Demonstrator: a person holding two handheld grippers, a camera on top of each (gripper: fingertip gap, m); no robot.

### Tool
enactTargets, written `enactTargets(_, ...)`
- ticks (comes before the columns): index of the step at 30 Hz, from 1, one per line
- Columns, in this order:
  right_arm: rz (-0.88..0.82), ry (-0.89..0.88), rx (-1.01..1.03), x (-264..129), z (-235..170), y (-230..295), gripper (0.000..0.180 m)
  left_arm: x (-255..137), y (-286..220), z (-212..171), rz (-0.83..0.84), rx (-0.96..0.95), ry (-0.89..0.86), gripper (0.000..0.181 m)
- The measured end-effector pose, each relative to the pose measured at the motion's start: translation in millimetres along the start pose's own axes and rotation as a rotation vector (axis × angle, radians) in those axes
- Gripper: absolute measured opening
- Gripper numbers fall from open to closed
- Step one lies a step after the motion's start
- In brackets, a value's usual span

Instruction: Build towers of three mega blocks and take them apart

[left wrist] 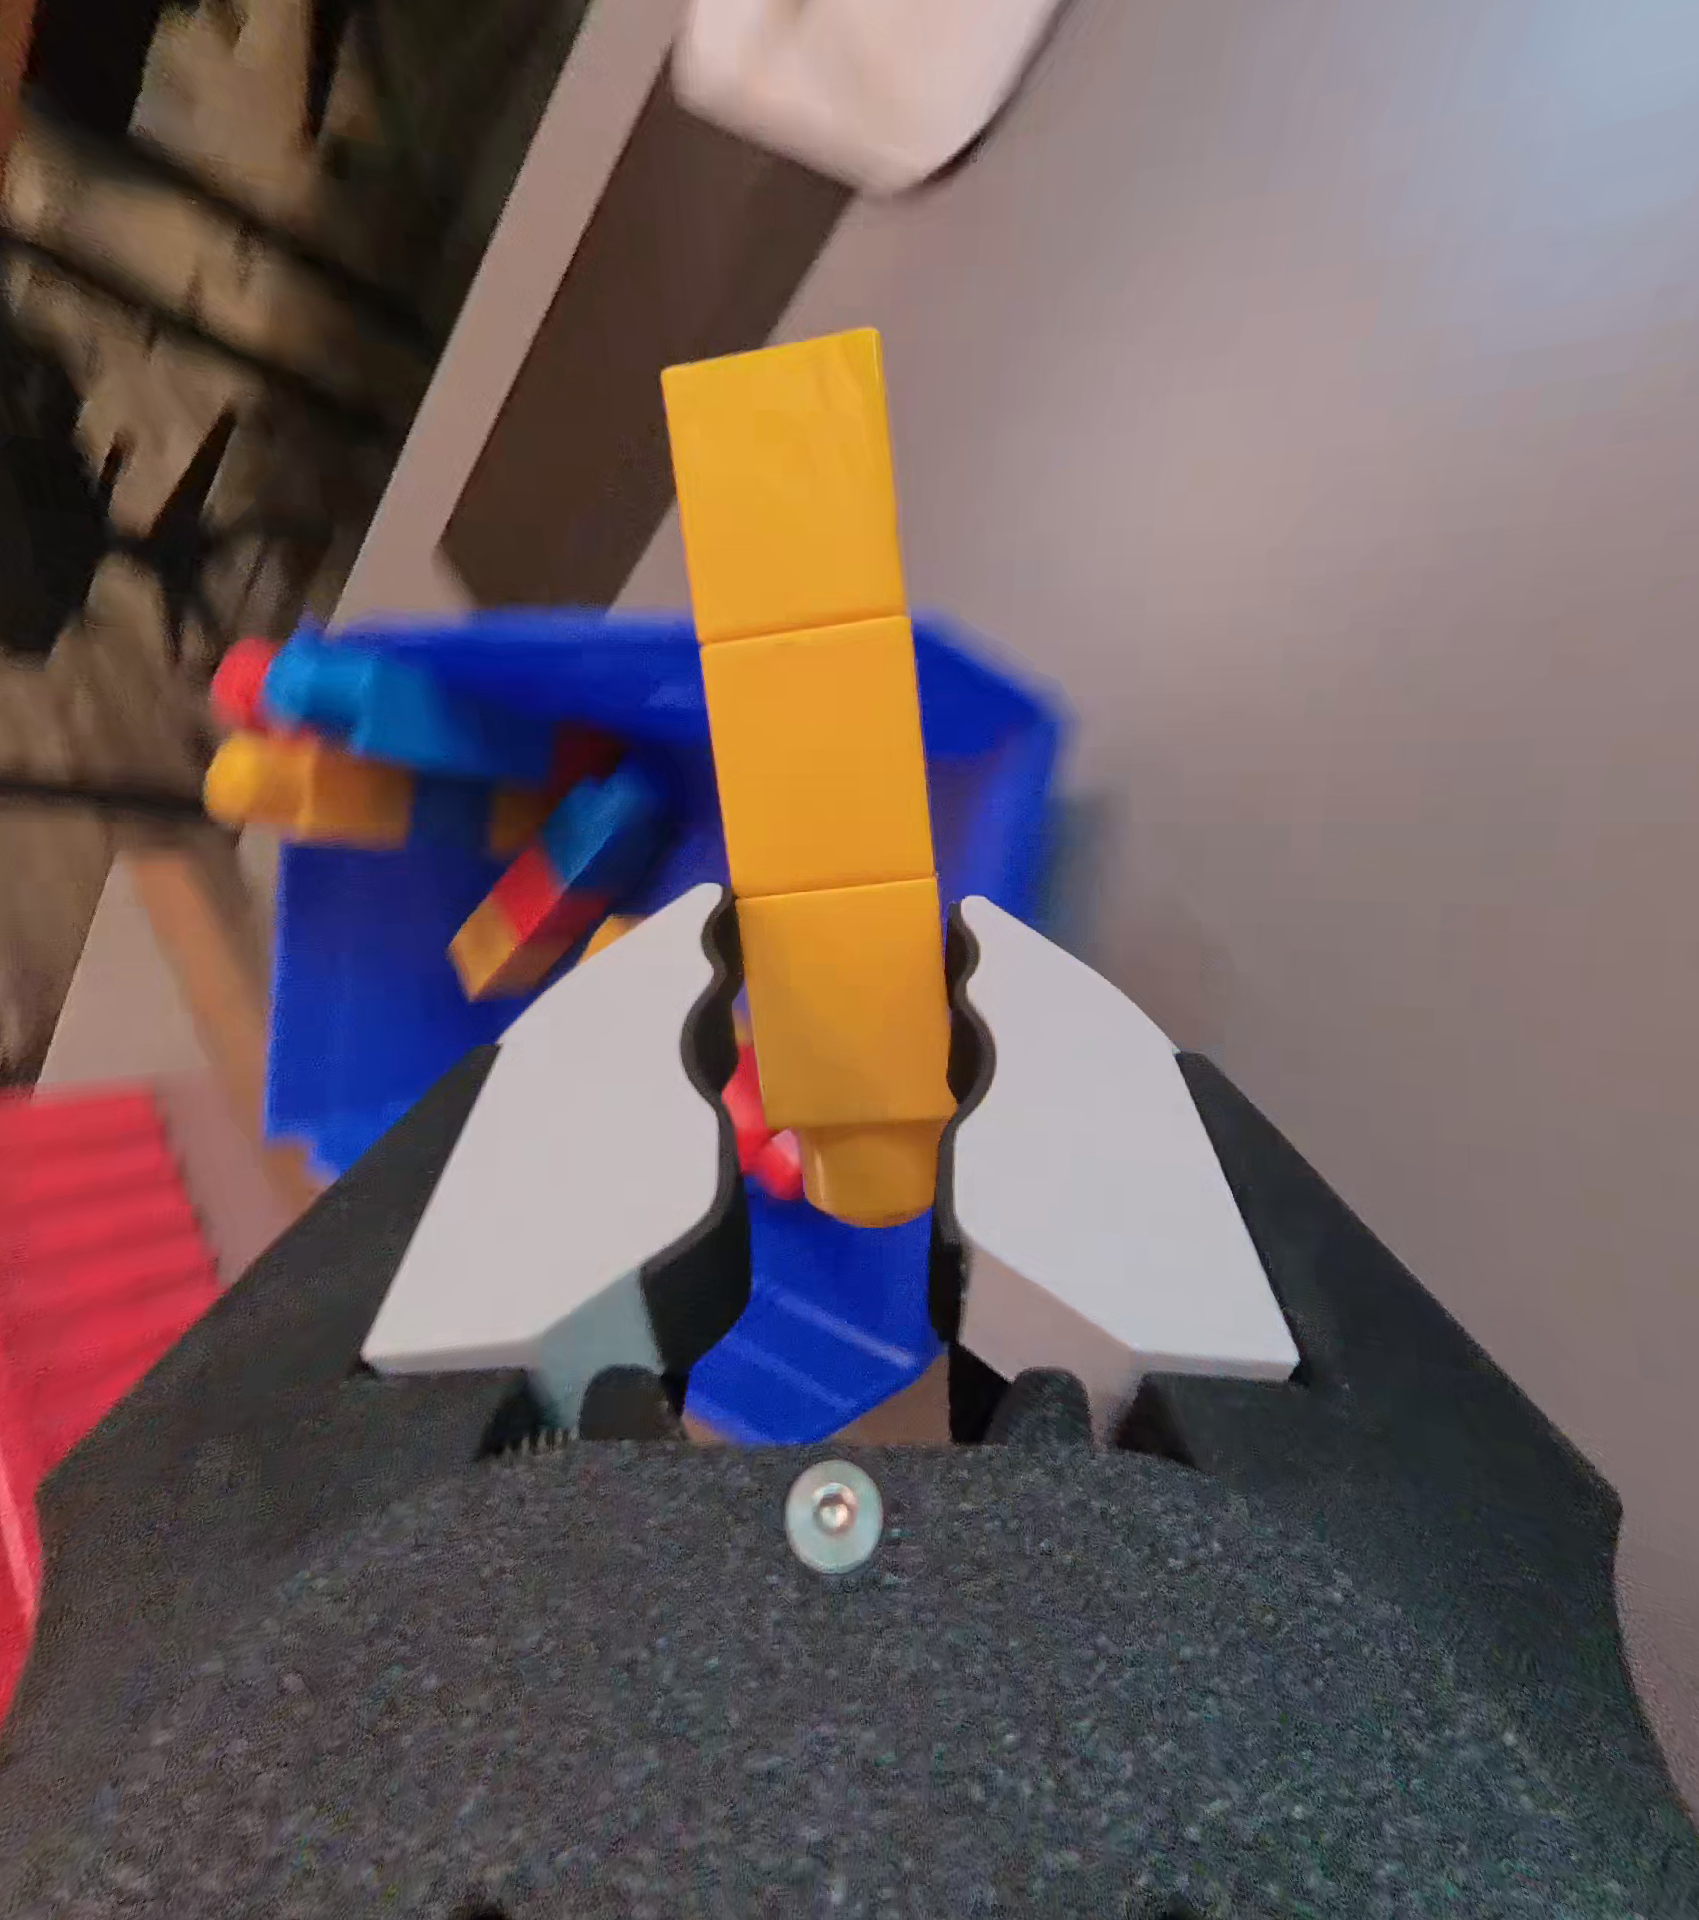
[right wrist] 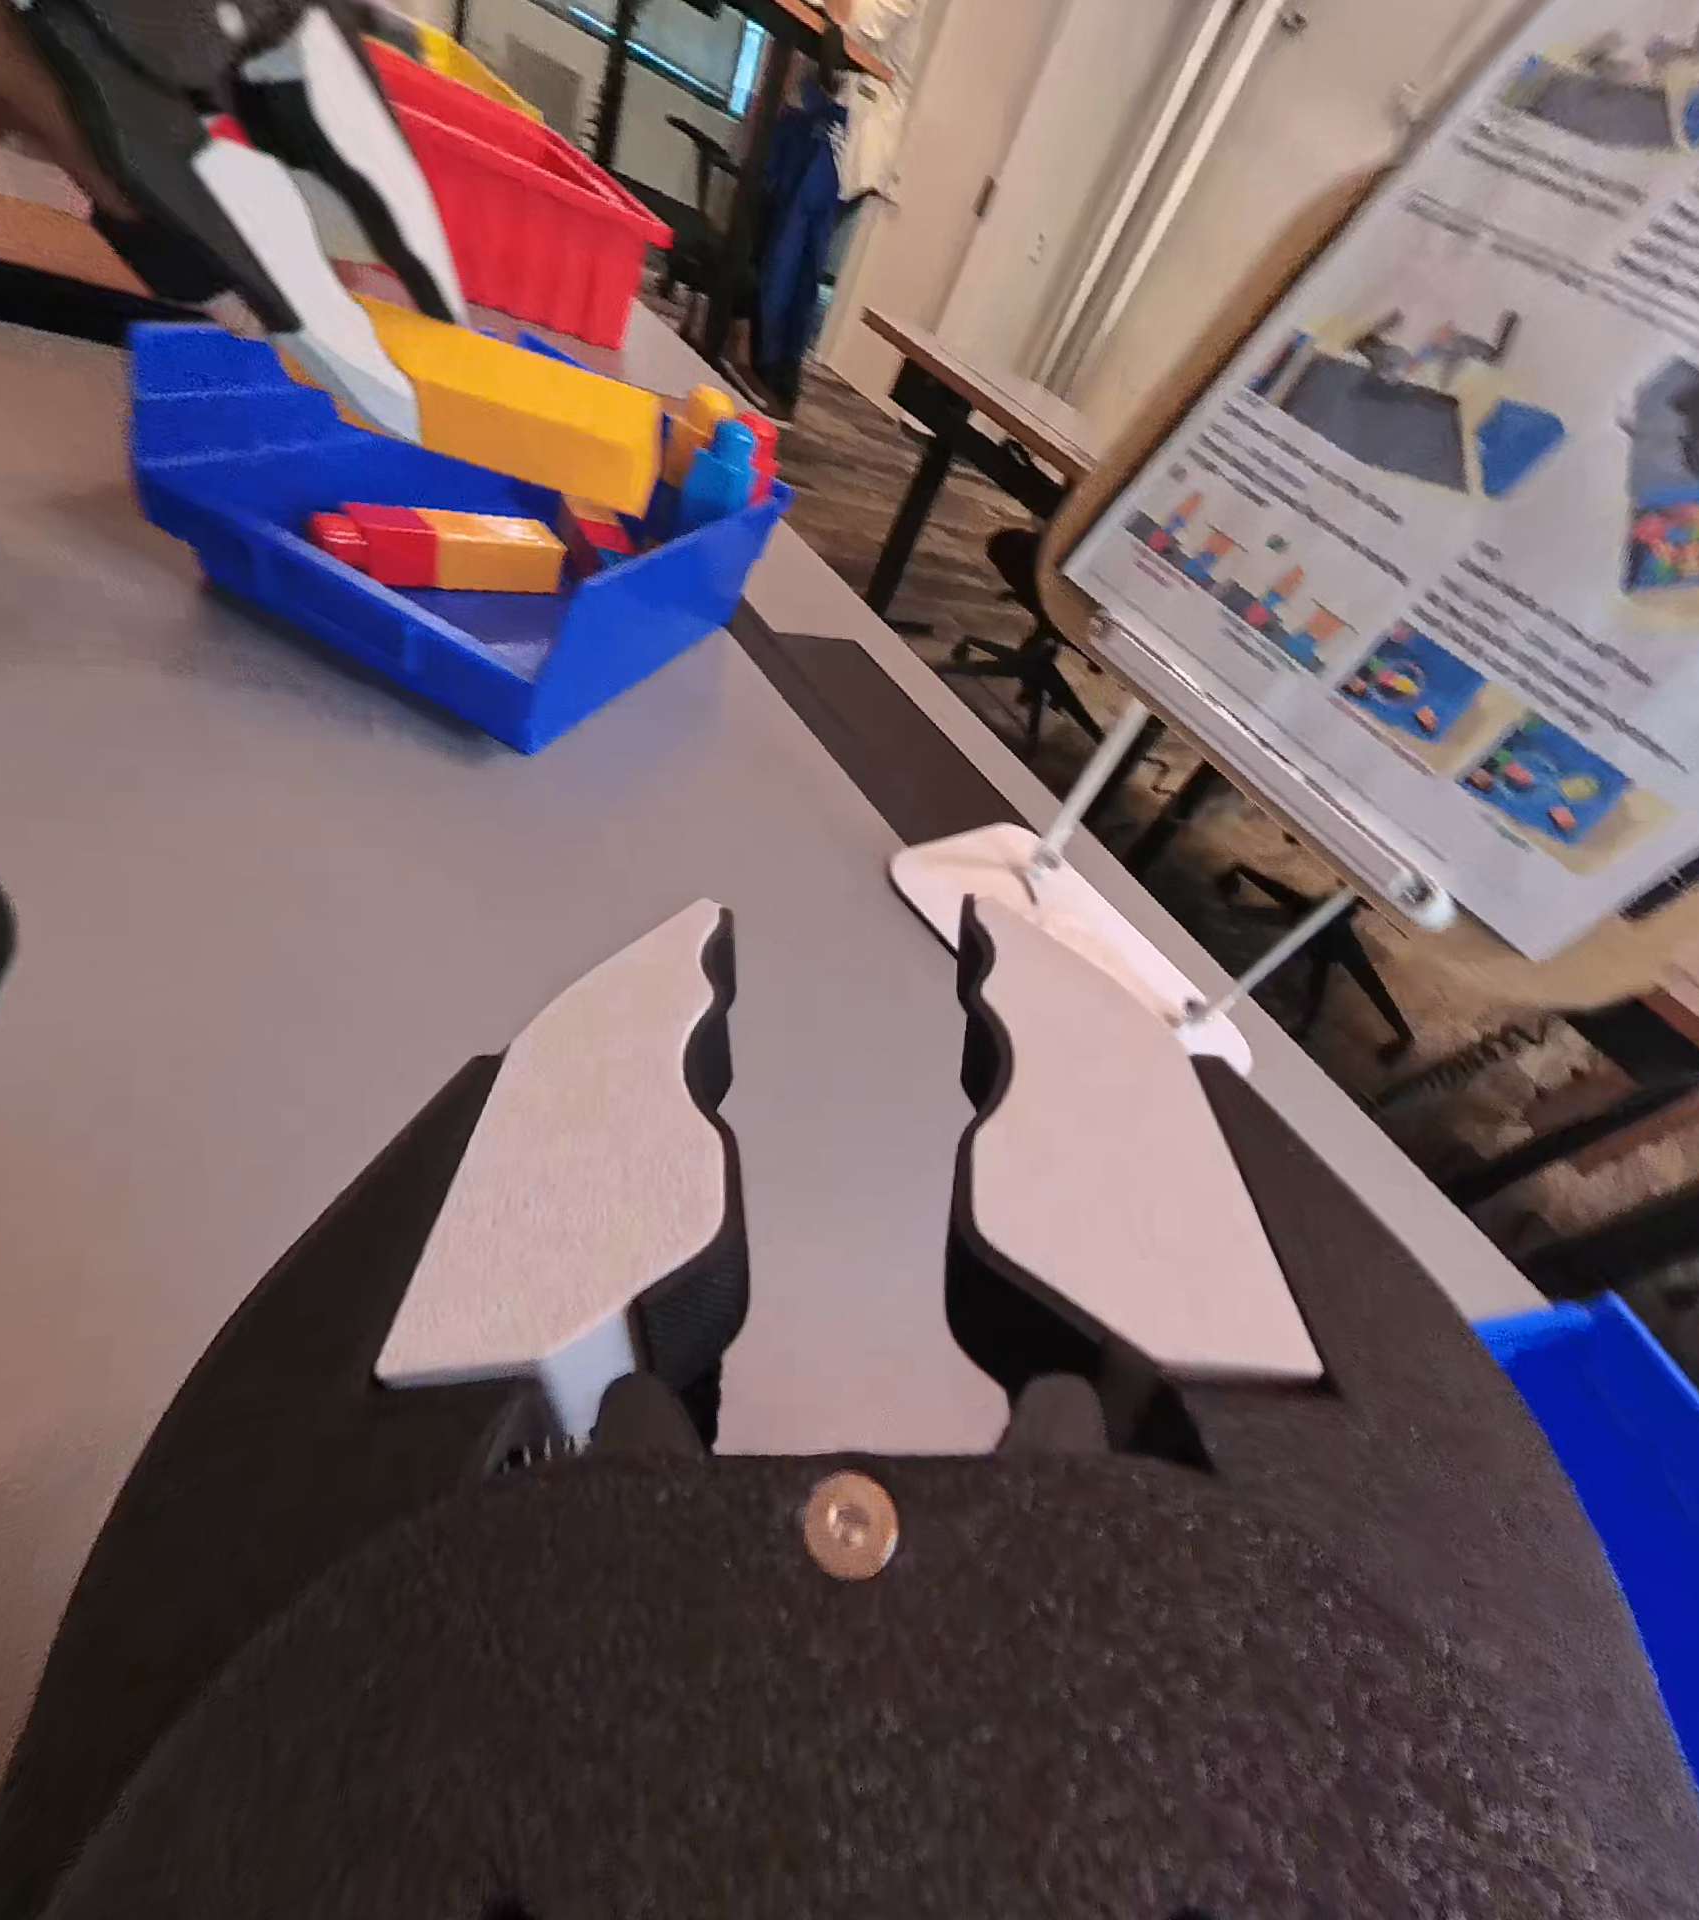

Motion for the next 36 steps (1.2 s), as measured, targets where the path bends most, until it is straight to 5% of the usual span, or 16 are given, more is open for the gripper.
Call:
enactTargets(4,0.153,0.039,-0.104,14.4,8.6,51.0,0.064,-30.0,-105.3,47.5,-0.296,0.276,-0.164,0.037)
enactTargets(9,0.449,0.214,-0.190,26.3,-22.7,119.4,0.084,-37.0,-201.9,63.2,-0.481,0.595,-0.189,0.037)
enactTargets(14,0.677,0.370,-0.228,19.2,-59.0,160.5,0.039,-51.9,-218.8,75.9,-0.548,0.656,-0.250,0.037)
enactTargets(19,0.665,0.265,-0.103,14.0,-38.4,142.4,0.038,-74.4,-192.4,101.3,-0.509,0.508,-0.540,0.042)
enactTargets(22,0.621,0.115,0.024,9.9,-19.8,116.6,0.037,-107.5,-148.4,123.0,-0.513,0.232,-0.886,0.057)
enactTargets(26,0.565,-0.202,0.274,0.0,18.5,78.9,0.037,-134.9,-97.2,130.3,-0.670,-0.246,-1.332,0.050)
enactTargets(31,0.601,-0.312,0.360,0.4,31.2,89.3,0.037,-97.4,-145.9,150.1,-0.817,-0.294,-1.281,0.066)
enactTargets(36,0.659,-0.157,0.309,23.1,4.4,127.2,0.037,-81.9,-185.9,158.5,-0.765,-0.151,-1.163,0.042)
Point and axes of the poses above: each gripper's, where its closed fingertips meet, x out along the fingers, z out of its top, y = z × x across the jaws, the point moved 2 cm from there along -x, back along the fingers, and after that the axes turned 2 degrees about x, right-handed, at the moved point
